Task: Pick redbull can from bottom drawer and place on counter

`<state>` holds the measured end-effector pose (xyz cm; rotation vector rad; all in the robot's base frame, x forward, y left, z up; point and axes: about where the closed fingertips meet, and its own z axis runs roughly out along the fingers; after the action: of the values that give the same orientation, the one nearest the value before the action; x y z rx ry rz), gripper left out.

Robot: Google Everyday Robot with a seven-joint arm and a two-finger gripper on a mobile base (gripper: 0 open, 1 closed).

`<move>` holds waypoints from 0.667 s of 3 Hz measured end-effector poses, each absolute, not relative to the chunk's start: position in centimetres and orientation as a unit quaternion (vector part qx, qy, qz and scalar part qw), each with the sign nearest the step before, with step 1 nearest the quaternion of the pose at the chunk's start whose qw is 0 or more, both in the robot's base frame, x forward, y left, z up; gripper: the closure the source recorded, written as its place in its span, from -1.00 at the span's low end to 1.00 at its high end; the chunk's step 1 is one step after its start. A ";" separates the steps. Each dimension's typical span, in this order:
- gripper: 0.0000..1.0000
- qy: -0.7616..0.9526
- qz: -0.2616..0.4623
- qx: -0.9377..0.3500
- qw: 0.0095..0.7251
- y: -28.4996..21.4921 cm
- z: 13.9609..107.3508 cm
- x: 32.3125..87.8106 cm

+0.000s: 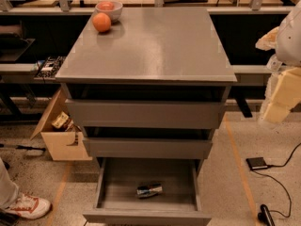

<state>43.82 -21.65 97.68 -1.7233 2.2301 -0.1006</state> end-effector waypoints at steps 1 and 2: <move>-1.00 0.781 -0.035 -0.603 0.160 -21.6 97.7 43.8; -1.00 0.785 -0.004 -0.600 0.152 -21.3 91.6 43.9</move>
Offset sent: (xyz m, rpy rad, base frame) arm 0.0055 0.0022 -0.1381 0.0806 0.1335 -0.0189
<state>43.94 -21.32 91.59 -1.7224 2.2545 -0.0103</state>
